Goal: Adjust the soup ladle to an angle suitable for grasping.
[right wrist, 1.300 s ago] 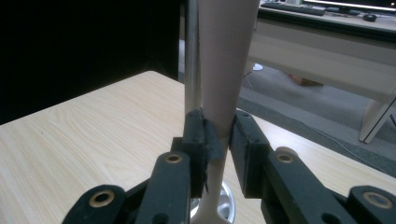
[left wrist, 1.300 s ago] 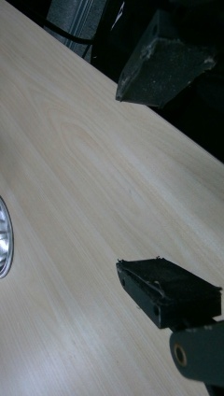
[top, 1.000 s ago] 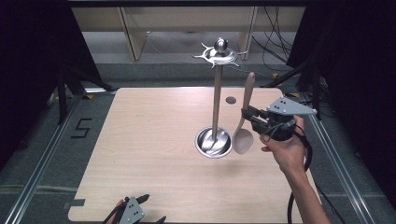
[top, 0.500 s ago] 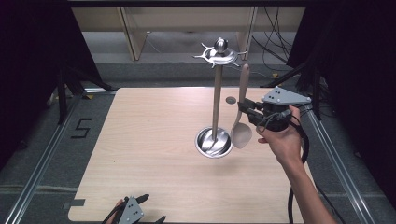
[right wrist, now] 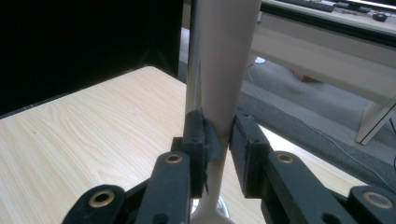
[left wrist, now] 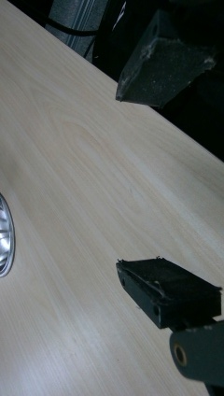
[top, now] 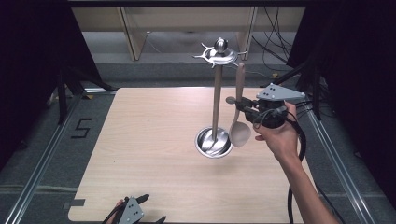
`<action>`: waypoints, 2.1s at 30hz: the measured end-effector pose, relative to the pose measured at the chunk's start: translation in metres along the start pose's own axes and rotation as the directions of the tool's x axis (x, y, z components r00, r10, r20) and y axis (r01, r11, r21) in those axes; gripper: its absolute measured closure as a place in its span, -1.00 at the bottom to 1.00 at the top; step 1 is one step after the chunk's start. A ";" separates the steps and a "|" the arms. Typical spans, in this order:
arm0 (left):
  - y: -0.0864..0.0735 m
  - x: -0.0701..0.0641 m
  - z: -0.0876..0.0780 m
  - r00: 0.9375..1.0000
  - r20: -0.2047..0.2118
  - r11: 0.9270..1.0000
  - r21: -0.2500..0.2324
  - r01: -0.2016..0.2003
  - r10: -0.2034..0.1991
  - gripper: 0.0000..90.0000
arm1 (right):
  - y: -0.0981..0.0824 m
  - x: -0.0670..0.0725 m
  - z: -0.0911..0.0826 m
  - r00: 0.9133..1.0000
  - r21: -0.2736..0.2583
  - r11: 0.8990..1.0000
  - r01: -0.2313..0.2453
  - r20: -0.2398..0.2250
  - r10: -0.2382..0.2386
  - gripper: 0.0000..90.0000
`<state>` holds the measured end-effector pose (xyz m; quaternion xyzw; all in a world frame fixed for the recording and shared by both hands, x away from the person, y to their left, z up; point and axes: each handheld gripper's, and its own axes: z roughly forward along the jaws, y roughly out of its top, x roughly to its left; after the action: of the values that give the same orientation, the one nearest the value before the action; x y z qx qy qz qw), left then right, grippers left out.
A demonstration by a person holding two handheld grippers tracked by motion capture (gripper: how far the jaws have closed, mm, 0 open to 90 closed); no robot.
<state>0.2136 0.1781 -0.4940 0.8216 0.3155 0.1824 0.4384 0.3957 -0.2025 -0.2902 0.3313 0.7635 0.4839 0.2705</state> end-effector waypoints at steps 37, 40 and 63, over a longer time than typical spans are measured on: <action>-0.001 0.000 0.001 1.000 -0.003 1.000 -0.017 0.006 -0.006 -0.67 | -0.013 -0.003 -0.007 0.996 -0.098 0.991 -0.089 -0.019 0.087 0.39; 0.000 0.001 0.000 1.000 0.000 1.000 0.008 -0.016 0.016 -0.67 | -0.016 -0.004 -0.011 0.995 -0.097 0.990 -0.102 -0.024 0.100 0.33; -0.001 -0.001 0.000 1.000 -0.011 1.000 0.005 0.007 -0.007 -0.67 | -0.088 -0.003 -0.046 0.986 -0.096 0.982 -0.165 -0.053 0.161 0.07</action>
<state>0.2131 0.1777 -0.4947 0.8205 0.3212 0.1844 0.4355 0.3428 -0.2579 -0.3531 0.3679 0.7145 0.5492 0.2291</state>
